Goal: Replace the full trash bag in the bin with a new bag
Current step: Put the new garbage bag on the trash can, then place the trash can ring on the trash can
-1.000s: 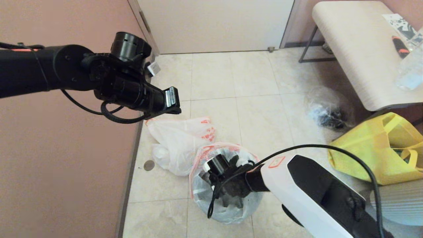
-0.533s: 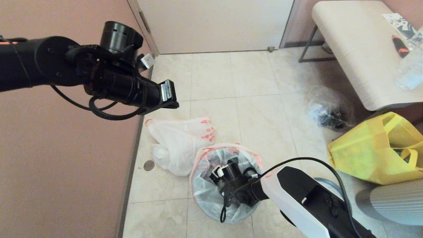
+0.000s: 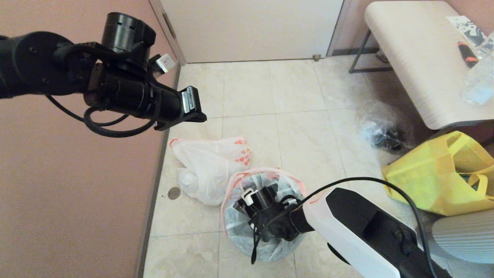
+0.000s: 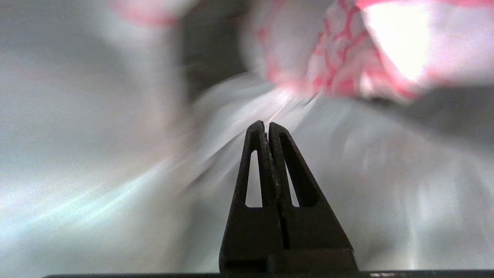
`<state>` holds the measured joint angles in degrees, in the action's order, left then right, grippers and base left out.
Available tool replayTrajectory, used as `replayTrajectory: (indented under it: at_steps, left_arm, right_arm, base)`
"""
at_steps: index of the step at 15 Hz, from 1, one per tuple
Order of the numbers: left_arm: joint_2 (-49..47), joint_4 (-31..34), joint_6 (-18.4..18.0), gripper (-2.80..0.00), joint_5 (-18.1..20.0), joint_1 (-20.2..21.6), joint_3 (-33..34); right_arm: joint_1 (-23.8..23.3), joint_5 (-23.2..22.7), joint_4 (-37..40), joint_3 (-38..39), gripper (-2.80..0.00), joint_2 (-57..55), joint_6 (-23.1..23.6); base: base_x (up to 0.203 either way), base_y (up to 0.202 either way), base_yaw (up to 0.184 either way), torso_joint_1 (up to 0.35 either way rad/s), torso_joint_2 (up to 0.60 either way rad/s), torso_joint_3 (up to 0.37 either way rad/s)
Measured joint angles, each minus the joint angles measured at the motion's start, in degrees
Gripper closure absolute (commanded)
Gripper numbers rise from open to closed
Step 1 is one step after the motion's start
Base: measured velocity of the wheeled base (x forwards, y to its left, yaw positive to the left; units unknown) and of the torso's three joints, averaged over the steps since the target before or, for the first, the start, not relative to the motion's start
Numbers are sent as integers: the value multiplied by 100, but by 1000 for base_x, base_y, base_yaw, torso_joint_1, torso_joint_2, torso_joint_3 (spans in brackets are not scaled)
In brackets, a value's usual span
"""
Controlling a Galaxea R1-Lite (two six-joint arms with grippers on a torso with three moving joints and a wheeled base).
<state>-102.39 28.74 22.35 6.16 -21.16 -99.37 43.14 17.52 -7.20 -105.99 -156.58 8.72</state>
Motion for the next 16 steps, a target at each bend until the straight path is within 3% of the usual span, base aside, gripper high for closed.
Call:
replayTrajectory:
  at_steps: [4, 7, 9, 11, 13, 16]
  left_arm:
    - [202, 68, -7, 0, 128, -41, 47]
    - [275, 64, -18, 0, 128, -61, 75]
    - [247, 57, -25, 0, 138, -80, 94]
    - [75, 44, -31, 0, 128, -91, 88]
    - [-166, 28, -42, 0, 114, -149, 55]
    - [-601, -13, -42, 0, 13, -297, 21]
  right_arm:
    - [489, -49, 923, 1703, 0, 1899, -1412]
    - [226, -74, 1441, 2910, 0, 3577, -2043]
    - [-781, -230, 1600, 3516, 0, 4424, -2186]
    - [-2129, -624, 1535, 3830, 0, 4708, -2108]
    - [-3335, -948, 1156, 3915, 0, 4380, -1801]
    - [-4520, -1197, 208, 3605, 0, 2978, -891]
  base:
    - [0, 0, 0, 0, 0, 0]
    - [0, 0, 0, 0, 0, 0]
    - [0, 0, 0, 0, 0, 0]
    - [0, 0, 0, 0, 0, 0]
    - [0, 0, 0, 0, 0, 0]
    - [0, 0, 0, 0, 0, 0]
